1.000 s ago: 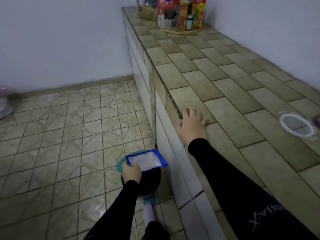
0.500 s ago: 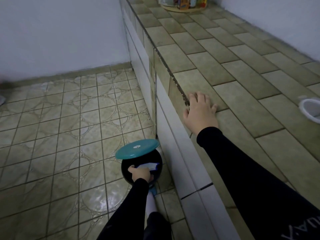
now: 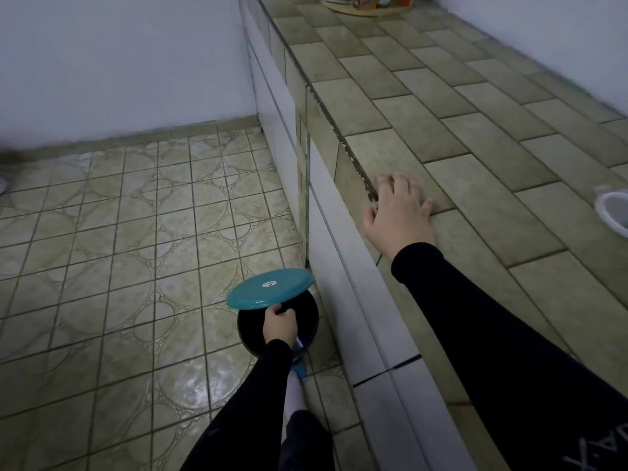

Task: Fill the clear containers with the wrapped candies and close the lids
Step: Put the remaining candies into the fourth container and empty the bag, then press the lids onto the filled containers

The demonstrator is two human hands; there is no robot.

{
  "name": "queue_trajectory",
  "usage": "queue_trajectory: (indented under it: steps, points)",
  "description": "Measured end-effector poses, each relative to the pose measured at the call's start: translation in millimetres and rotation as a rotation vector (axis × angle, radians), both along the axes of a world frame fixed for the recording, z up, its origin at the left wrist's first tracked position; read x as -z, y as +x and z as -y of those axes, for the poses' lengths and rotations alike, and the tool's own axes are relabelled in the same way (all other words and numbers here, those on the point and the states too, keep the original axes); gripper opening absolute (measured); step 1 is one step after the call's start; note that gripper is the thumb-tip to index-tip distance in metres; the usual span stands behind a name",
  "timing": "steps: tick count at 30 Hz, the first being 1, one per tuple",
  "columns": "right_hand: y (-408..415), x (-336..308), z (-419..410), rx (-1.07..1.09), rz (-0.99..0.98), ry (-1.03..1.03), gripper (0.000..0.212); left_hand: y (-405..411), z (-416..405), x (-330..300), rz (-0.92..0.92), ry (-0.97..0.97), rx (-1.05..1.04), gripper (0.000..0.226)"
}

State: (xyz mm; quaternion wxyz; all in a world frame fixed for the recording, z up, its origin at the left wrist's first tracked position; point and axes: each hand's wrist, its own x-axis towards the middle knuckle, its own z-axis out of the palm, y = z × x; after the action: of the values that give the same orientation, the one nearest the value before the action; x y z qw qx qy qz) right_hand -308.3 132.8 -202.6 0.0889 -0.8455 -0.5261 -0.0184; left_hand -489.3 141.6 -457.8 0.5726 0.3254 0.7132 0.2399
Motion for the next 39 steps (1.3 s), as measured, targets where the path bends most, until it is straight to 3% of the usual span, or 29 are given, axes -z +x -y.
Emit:
queue_trajectory:
  steps: [7, 15, 20, 27, 30, 39]
  points:
    - [-3, -2, 2, -0.003, -0.051, -0.021, 0.048, 12, -6, -71, 0.049, 0.198, 0.092, 0.014]
    - [9, -50, 20, -0.018, -0.299, 0.121, 0.045, 53, -24, -221, 0.071, 0.782, 0.25, 0.019]
    - [37, -106, 55, 0.05, -0.318, 0.272, 0.052, 104, -13, -306, 0.188, 1.03, 0.447, 0.019]
    - [103, -181, 168, 0.276, -0.218, 0.454, 0.051, 206, 69, -391, 0.461, 1.156, 0.734, 0.018]
    - [125, -199, 230, 0.381, -0.143, 0.513, 0.04, 245, 115, -413, 0.588, 1.165, 0.852, 0.018]
    - [134, -216, 425, 0.748, -0.028, 0.655, 0.042, 319, 277, -414, 0.913, 1.086, 1.328, 0.015]
